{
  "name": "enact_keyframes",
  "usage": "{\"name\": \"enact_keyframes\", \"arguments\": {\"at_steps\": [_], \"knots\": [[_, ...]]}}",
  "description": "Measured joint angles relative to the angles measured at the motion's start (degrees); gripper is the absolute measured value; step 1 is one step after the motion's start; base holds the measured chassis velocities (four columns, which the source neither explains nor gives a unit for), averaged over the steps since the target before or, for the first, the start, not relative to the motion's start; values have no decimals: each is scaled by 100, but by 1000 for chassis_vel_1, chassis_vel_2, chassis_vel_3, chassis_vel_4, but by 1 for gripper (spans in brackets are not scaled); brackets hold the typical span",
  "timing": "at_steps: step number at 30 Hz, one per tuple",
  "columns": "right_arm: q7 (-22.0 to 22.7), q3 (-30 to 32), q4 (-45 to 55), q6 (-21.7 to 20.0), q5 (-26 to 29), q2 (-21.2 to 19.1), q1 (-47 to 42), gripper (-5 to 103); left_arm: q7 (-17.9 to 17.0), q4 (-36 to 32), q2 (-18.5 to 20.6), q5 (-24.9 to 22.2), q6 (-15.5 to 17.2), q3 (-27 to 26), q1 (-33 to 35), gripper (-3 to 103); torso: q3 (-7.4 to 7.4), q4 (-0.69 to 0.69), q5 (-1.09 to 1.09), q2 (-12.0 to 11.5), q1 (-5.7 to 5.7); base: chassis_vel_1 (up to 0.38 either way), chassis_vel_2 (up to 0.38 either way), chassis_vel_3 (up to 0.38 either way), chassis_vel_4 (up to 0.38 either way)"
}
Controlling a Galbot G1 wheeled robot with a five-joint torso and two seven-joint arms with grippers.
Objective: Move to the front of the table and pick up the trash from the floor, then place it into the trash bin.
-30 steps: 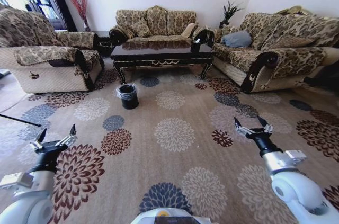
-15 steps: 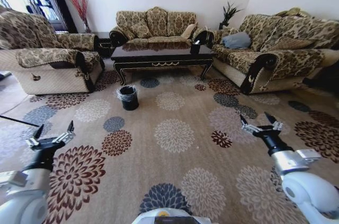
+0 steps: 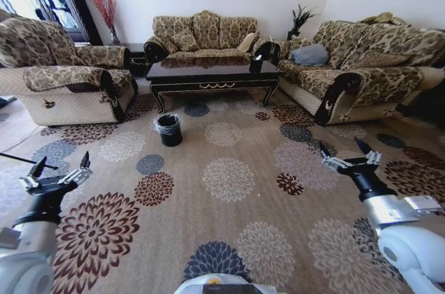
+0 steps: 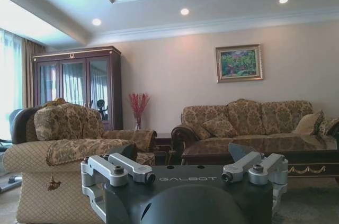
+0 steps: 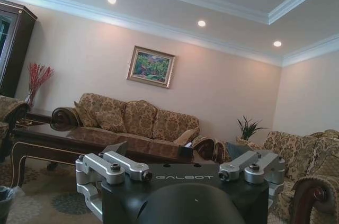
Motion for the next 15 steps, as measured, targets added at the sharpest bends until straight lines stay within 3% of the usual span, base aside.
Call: {"name": "enact_keyframes", "arguments": {"at_steps": [15], "knots": [[-42,-32,-29,11,54,-135,212,100,33,-93,-81,-20,21,-120,74,100,229,0,0,372,144,0,0,0,0]]}}
